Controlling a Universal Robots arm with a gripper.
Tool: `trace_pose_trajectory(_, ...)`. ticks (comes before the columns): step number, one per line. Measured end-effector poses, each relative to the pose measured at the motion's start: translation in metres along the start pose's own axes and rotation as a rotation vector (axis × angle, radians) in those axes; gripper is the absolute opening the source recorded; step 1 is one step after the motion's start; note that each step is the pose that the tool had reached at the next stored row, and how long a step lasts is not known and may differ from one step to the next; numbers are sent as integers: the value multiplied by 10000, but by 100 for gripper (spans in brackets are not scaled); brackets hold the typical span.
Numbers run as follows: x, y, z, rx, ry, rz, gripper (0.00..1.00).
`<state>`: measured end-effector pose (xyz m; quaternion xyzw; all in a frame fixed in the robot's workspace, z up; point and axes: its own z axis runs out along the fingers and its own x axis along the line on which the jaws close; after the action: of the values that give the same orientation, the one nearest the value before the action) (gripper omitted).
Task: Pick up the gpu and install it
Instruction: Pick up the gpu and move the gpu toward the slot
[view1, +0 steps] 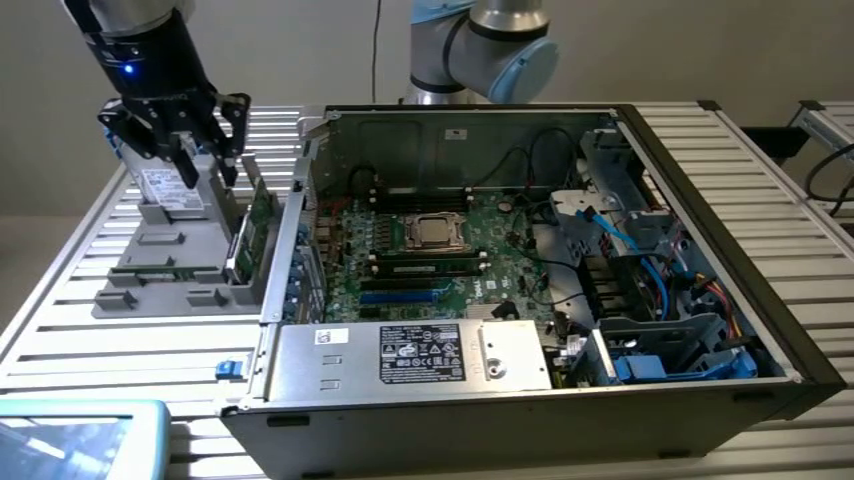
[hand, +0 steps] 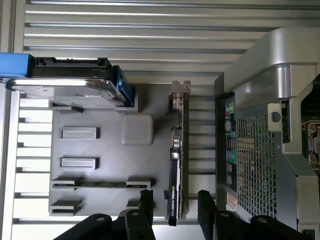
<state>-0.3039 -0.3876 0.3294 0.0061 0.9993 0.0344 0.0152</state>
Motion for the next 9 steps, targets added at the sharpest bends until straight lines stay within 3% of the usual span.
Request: trace_pose_trajectory(9,5,-38,162,3,-11,153,49)
